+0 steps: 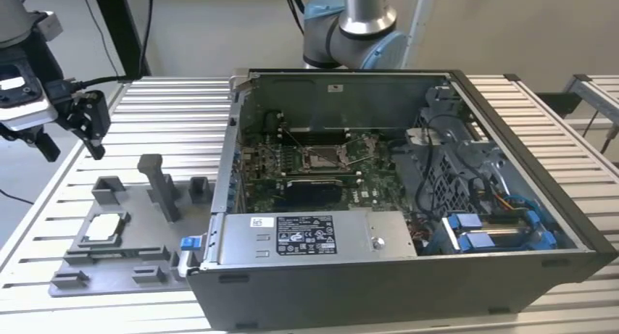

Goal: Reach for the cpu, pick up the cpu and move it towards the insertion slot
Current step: 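Pick up the cpu and move it towards the insertion slot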

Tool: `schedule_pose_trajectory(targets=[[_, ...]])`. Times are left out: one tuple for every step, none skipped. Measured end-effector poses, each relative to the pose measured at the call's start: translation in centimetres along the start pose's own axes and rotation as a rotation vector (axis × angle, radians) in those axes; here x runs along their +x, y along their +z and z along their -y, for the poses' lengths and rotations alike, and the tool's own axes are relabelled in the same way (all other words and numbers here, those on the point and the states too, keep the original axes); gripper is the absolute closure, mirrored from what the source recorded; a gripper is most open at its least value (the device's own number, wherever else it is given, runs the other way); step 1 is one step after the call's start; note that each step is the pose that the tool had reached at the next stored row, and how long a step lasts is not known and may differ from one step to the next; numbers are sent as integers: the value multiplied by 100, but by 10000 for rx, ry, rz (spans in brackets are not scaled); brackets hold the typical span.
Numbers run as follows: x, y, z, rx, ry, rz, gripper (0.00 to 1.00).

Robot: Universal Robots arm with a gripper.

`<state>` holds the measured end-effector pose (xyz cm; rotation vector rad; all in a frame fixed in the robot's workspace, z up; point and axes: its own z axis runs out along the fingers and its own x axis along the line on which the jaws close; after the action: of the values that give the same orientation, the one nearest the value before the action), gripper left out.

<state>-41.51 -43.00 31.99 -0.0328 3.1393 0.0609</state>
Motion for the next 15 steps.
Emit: schedule_pose_trajectory(targets=[[0,16,1,0,1,0,0],[0,31,1,0,0,0,0],[0,46,2,0,0,1,0],[0,64,3,0,0,0,0],[0,81,3,0,0,0,0],[0,98,4,0,0,0,0],[0,116,5,0,1,0,0],[1,134,5,0,1,0,0],[1,150,6,0,1,0,0],[1,165,8,0,2,0,0],[1,180,11,1,1,-1,0],[1,196,12,0,1,0,0],[1,212,15,0,0,-1,0],[1,226,18,0,0,-1,0],[1,241,21,0,1,0,0]])
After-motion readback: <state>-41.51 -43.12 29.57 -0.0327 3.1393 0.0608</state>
